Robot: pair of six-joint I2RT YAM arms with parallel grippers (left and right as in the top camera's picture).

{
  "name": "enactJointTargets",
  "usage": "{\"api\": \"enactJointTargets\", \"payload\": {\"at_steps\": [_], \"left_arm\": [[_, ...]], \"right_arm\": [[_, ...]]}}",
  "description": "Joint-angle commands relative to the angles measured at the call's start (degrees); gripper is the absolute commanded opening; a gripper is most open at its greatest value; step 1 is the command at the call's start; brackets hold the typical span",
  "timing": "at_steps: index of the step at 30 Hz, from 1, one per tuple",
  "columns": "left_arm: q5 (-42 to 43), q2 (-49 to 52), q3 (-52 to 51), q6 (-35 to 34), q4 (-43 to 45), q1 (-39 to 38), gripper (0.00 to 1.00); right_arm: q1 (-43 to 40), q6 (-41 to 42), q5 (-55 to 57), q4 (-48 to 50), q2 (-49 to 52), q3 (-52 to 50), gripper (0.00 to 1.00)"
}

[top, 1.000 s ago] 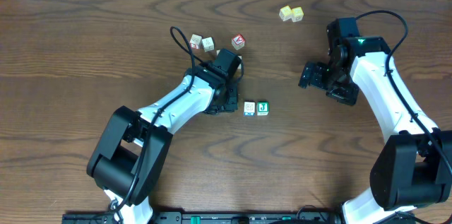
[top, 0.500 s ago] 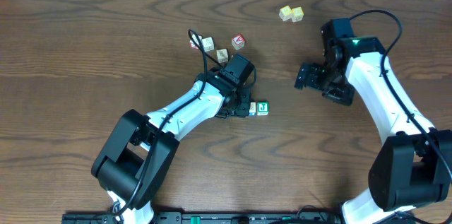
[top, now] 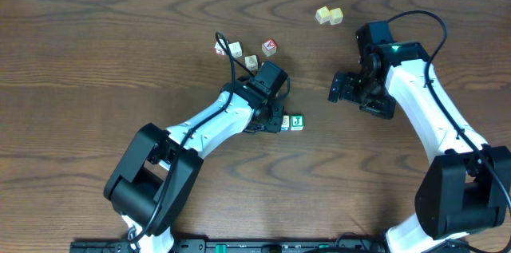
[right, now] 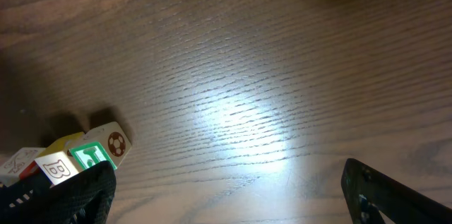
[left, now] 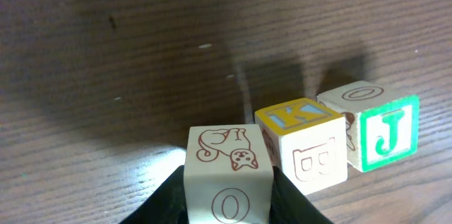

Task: Lift 3 blocks
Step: 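Set the cat block down beside the K block with the left gripper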

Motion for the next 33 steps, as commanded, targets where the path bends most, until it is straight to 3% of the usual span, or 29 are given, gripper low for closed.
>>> {"api": "enactJointTargets", "payload": {"at_steps": [1,4,7,19,25,33], "left_arm": [[-1.16,0.85,0.55,0.87,0.63,0.09,0.37],[-1.16,0.85,0.55,0.87,1.01,0.09,0.50],[-1.16,0.83,0.57,0.87,1.20,0.17,0.54],[0.48,-2.01,1.86,-2.78,-0.76,3.69,0.54],[2.03,-1.84,1.84,-2.12,-2.84,4.24,0.43],[8.59,-1.88,1.84,-2.14,-2.69,6.29,0.41]], "right_arm": [[0.61,-0.79,-0.04,-0.07,0.37,0.20,0.99],[0.61,-0.81,-0.04,-0.09,0.37,0.20,0.99],[0.61,-0.81,-0.04,-0.09,0.37,0.20,0.99],[0.63,-0.81,-0.04,-0.07,0.37,0.17,0.99],[0.63,-0.81,-0.04,0.04,0.37,0.17,0.99],[0.63,-0.81,-0.04,0.02,0.39,0.15,0.99]]}}
